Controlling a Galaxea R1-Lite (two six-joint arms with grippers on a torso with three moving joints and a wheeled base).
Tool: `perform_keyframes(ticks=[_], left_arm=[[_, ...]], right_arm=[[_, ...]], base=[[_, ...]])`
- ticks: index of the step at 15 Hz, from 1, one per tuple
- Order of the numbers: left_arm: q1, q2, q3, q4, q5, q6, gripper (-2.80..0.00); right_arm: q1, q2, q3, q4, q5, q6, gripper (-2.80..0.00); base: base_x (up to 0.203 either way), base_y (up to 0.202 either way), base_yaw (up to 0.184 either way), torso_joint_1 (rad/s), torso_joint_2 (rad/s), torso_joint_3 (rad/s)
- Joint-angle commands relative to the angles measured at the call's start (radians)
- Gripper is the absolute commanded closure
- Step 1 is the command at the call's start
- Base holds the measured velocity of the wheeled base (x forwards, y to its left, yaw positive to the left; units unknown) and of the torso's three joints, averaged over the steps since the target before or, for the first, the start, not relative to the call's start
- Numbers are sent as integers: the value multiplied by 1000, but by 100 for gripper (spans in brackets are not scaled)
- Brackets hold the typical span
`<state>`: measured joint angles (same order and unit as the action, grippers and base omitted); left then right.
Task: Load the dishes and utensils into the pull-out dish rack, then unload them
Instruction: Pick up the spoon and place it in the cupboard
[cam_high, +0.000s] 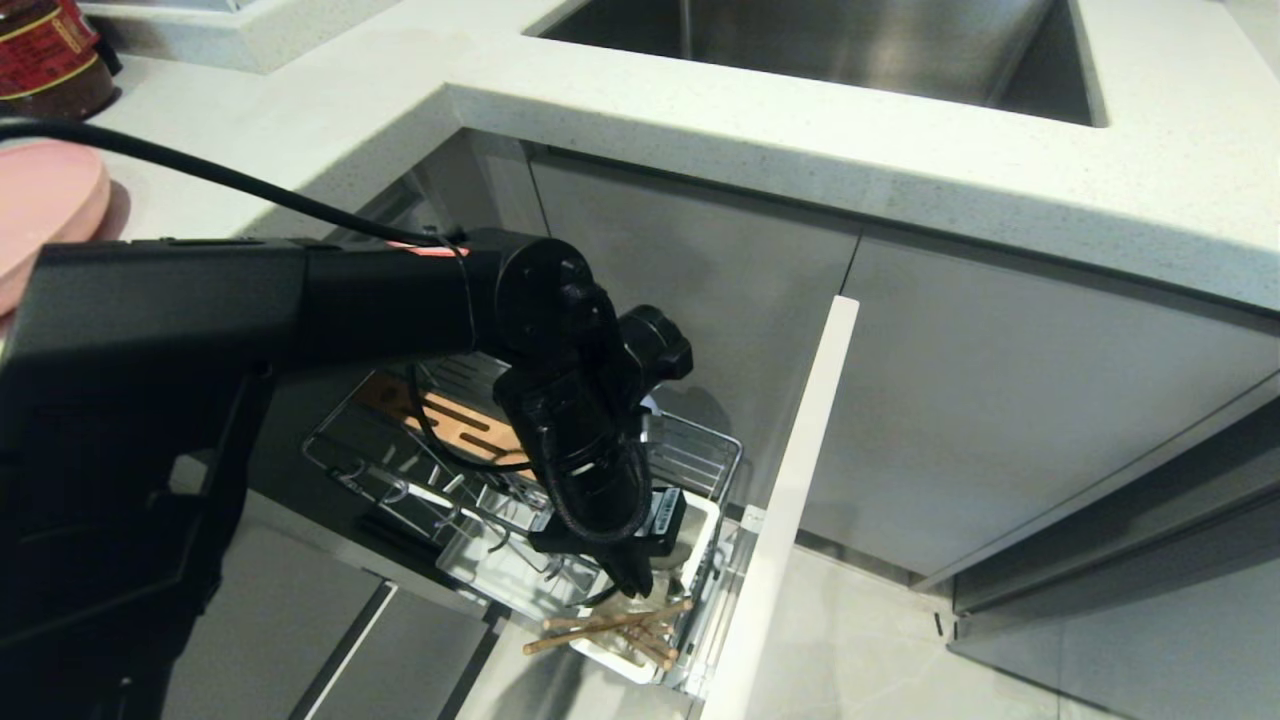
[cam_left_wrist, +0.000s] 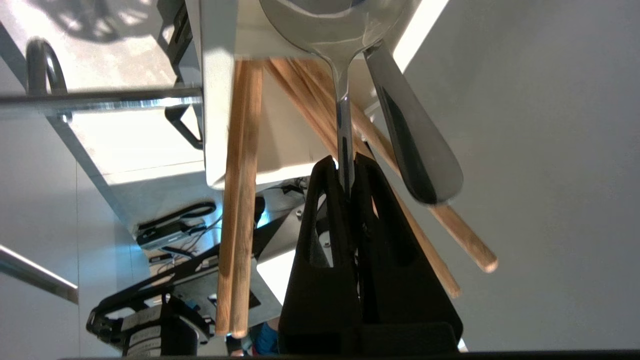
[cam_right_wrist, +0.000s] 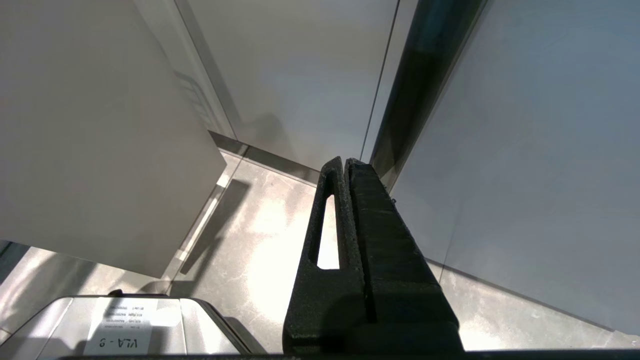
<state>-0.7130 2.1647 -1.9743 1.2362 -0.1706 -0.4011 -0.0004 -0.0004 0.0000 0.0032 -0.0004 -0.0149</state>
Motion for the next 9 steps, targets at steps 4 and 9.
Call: perform_keyframes(ticks=[4,9], left_arm=[[8,25,-1,-5,-2,-1,0],[9,40,-12,-1,-1,-1,0]], right_arm=[[-1,0,0,0,0,-1,0],[0,0,0,0,-1,0,0]], base=[[0,0,0,0,0,0],[0,0,0,0,0,0]])
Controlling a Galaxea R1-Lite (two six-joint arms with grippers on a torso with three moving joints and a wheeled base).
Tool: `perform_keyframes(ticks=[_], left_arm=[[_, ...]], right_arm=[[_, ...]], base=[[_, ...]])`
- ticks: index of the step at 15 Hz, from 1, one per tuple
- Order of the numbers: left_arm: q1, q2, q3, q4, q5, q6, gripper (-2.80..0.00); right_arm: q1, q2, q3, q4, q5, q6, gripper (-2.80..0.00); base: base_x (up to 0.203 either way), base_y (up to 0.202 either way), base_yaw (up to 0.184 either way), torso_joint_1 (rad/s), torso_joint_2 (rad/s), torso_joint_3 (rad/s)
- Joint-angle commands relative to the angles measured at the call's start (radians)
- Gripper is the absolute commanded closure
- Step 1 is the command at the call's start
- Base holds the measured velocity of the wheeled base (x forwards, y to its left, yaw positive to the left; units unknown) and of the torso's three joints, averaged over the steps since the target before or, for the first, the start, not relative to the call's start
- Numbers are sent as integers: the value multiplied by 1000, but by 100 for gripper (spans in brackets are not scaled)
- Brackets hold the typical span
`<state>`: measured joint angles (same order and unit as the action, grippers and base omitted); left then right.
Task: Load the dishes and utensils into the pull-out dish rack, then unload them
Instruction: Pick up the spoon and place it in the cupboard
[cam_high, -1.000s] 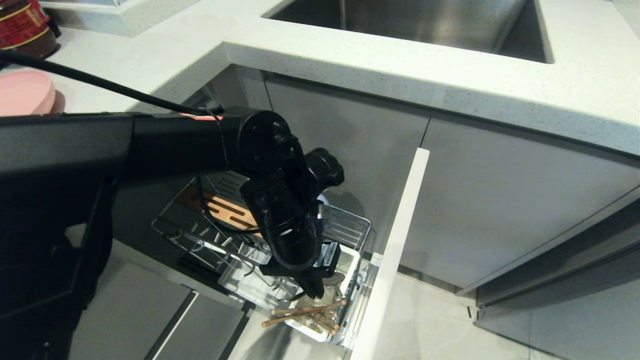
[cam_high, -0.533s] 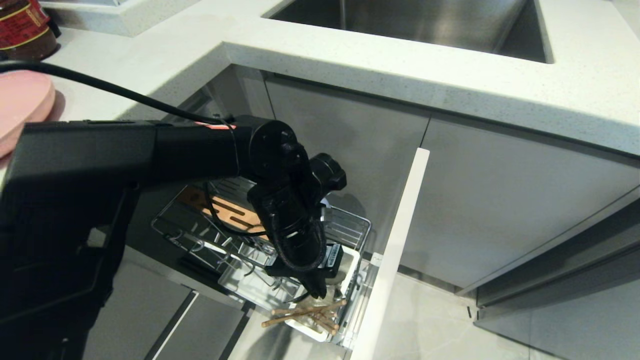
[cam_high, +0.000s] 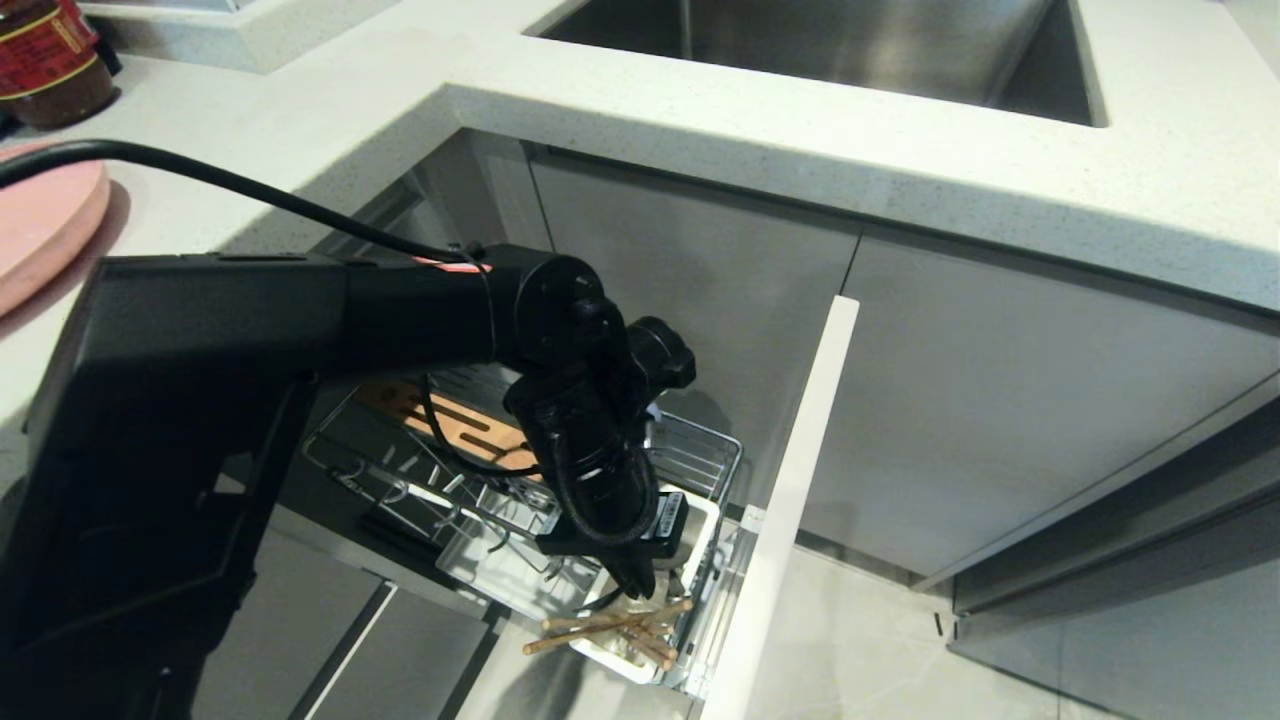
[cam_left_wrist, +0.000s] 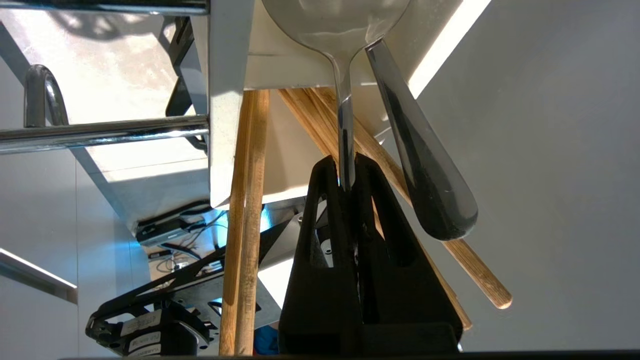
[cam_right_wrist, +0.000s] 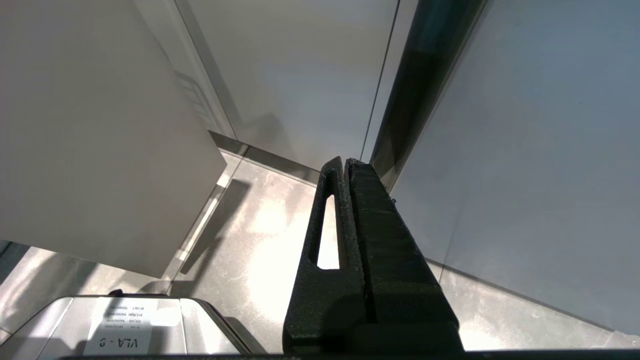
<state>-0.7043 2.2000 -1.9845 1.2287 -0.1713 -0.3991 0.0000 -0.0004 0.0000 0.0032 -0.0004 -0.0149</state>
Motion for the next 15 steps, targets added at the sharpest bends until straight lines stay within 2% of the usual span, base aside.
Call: perform_keyframes(ticks=[1,2,3,4,15], left_arm=[[0,4,-2,8,-1,-3,0],[0,4,-2,8,-1,-3,0],[0,3,-2,8,-1,-3,-97],[0,1,-1,8,0,-4,-280],[0,-100,1,15,4,-11,-280]], right_arm=[[0,0,0,0,0,-1,0],[-1,0,0,0,-1,0,0],[0,0,0,0,0,-1,0],[-1,0,0,0,0,-1,0],[0,0,0,0,0,-1,0]], base=[[0,0,0,0,0,0],[0,0,0,0,0,0],[0,0,0,0,0,0],[0,0,0,0,0,0],[0,0,0,0,0,0]])
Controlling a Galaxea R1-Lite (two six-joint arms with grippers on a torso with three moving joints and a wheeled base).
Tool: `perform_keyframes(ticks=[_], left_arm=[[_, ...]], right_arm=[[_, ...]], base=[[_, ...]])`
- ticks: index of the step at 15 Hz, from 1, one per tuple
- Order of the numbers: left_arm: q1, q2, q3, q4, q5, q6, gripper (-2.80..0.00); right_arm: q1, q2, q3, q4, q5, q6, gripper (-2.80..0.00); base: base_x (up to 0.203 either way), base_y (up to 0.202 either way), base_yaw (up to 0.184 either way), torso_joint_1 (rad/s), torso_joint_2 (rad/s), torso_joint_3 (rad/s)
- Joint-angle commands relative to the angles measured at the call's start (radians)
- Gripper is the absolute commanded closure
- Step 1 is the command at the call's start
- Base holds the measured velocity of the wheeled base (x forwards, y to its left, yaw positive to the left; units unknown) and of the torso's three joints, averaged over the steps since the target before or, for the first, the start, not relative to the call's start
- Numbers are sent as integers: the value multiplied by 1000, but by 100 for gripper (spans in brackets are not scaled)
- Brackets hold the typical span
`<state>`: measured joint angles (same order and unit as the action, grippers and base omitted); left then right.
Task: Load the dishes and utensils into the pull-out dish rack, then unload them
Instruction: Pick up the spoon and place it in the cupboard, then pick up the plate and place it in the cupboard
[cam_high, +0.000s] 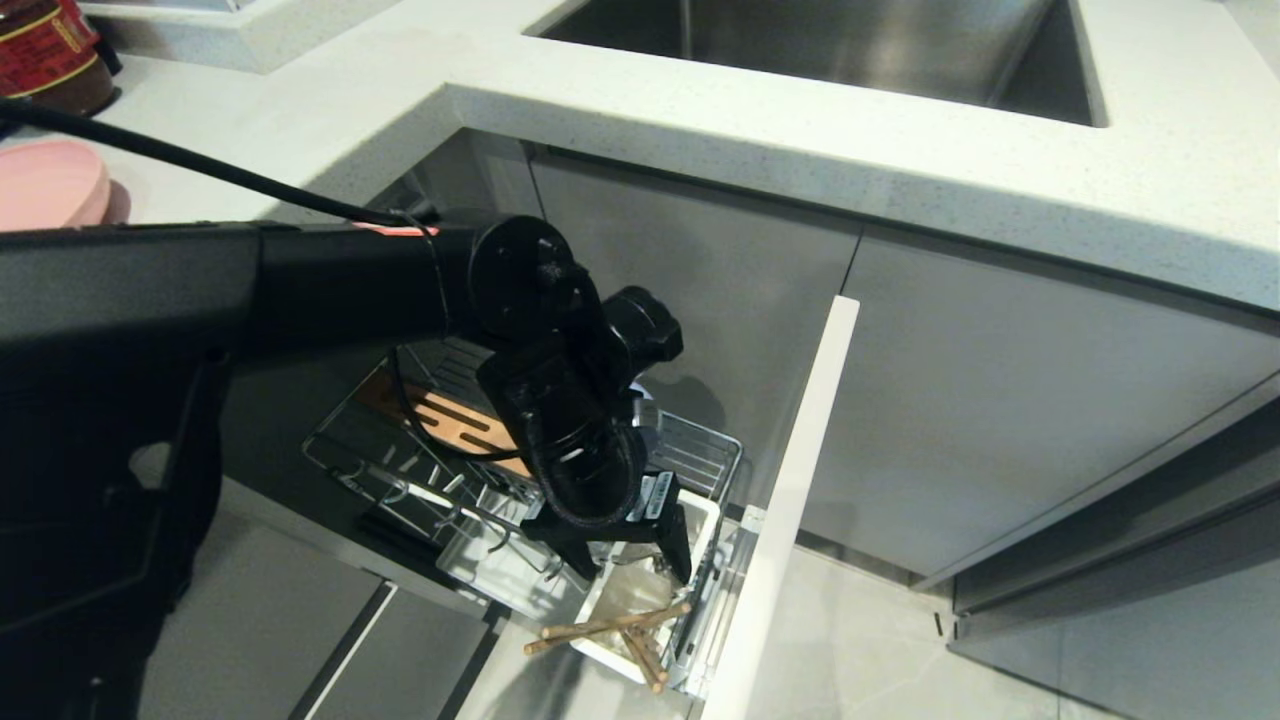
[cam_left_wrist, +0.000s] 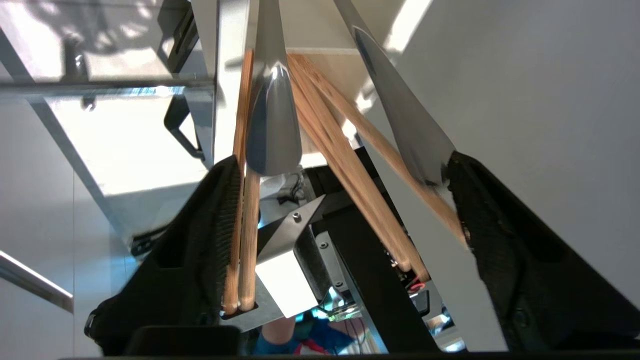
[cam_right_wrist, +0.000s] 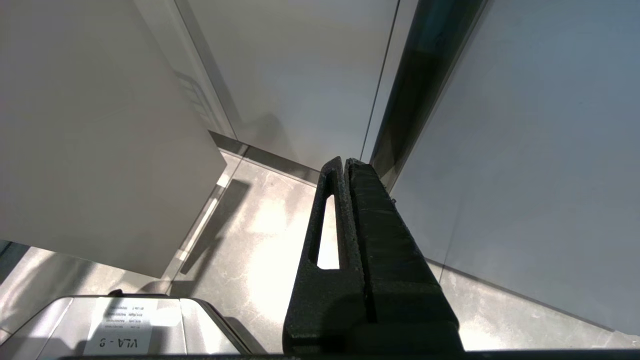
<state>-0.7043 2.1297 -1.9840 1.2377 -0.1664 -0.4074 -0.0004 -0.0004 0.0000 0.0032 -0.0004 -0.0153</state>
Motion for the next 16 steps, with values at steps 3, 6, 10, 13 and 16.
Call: perform_keyframes(ticks=[3,6,10,13,16], left_arm=[[0,-108,2,28,3,-8,-225],[-1,-212,2,48,38,-11,0],[-1,-370,4,49,110,-33,0],[14,-510,4,47,142,-33,0],[93,-672,4,16,152,9,0]], right_arm=[[-1,0,0,0,0,0,0],[0,0,0,0,0,0,0],[0,0,0,0,0,0,0],[0,0,0,0,0,0,0],[0,0,0,0,0,0,0]], base=[[0,0,0,0,0,0],[0,0,0,0,0,0],[0,0,0,0,0,0],[0,0,0,0,0,0],[0,0,0,0,0,0]])
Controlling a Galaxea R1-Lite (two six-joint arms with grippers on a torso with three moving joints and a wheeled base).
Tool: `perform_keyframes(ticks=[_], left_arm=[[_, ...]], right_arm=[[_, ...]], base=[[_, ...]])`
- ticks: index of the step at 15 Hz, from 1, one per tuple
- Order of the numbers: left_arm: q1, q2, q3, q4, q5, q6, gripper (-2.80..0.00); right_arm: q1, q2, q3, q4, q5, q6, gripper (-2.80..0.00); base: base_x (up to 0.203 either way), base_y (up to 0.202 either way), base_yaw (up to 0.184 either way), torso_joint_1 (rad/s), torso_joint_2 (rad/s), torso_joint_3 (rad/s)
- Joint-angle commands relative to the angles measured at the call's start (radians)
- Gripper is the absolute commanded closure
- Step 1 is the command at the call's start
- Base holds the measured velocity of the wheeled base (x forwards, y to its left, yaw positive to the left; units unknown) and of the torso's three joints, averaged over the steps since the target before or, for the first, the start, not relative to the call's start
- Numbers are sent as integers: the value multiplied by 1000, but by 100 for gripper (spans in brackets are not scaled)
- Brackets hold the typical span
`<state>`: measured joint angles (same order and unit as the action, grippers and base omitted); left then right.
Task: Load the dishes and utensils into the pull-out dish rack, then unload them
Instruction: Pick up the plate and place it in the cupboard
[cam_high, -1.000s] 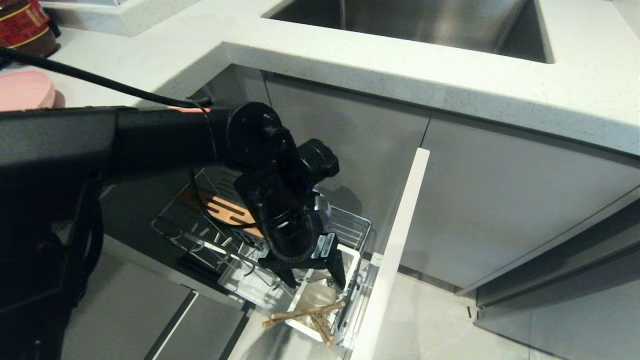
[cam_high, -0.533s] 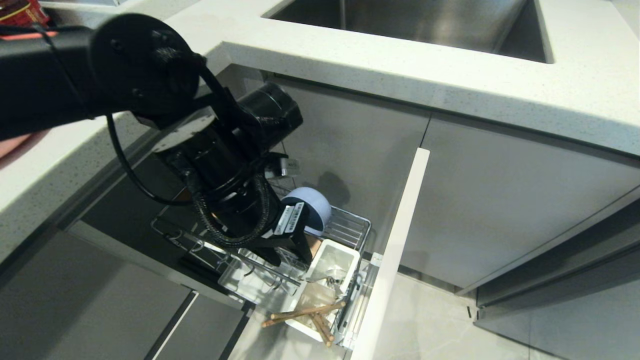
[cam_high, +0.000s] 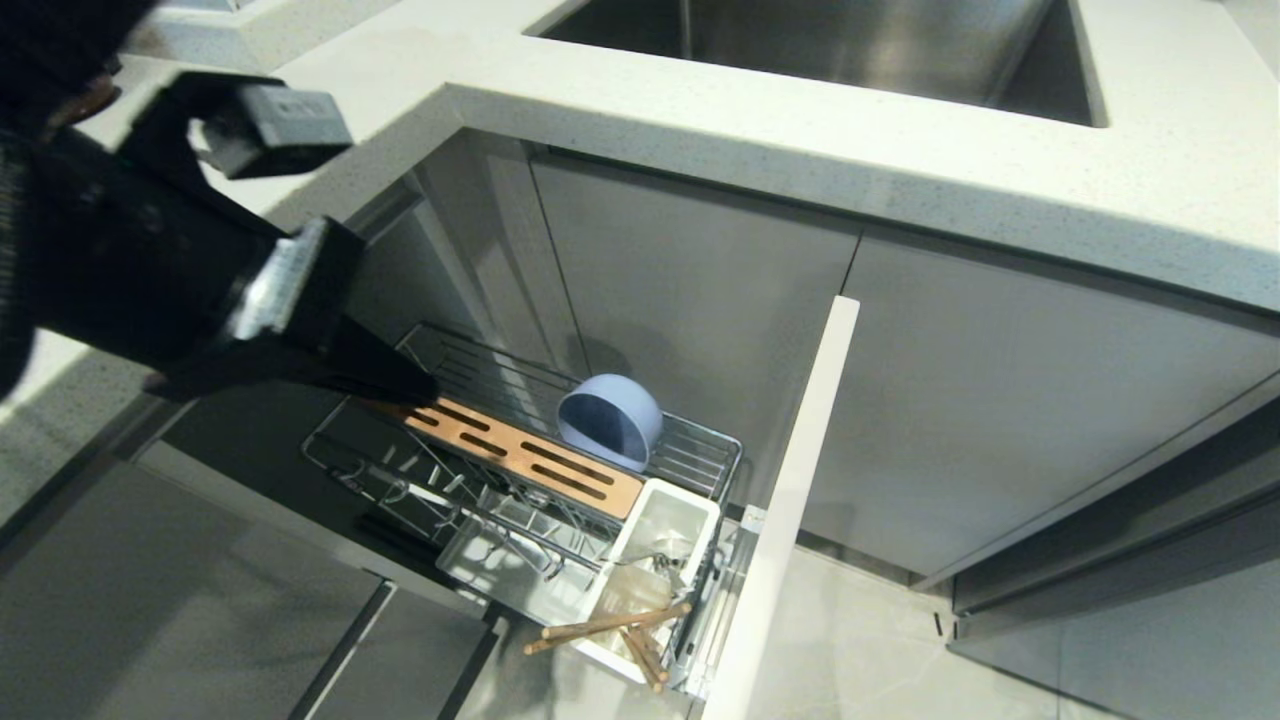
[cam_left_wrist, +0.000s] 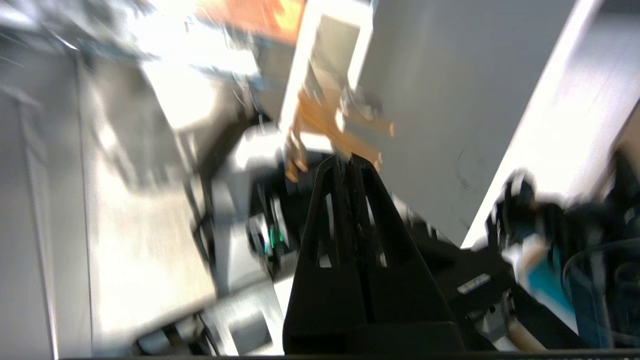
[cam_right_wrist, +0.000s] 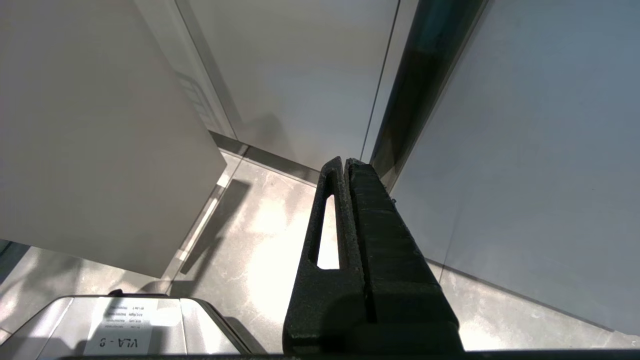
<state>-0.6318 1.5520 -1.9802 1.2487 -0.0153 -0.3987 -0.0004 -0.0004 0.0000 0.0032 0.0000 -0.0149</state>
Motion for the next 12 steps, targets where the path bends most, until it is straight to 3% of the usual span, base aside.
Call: perform_keyframes(ticks=[1,8,10,12], left_arm=[[87,-148,1,-14,-2,37,0],[479,-353,28,-86,-3,267,0],[577,-381,40,-113,-2,292,0],[655,-389,84,-210,24,299,0]], right_arm=[[0,0,0,0,0,0,0],[0,0,0,0,0,0,0],[0,0,0,0,0,0,0],[0,0,0,0,0,0,0]], base=[[0,0,0,0,0,0],[0,0,0,0,0,0],[0,0,0,0,0,0],[0,0,0,0,0,0]])
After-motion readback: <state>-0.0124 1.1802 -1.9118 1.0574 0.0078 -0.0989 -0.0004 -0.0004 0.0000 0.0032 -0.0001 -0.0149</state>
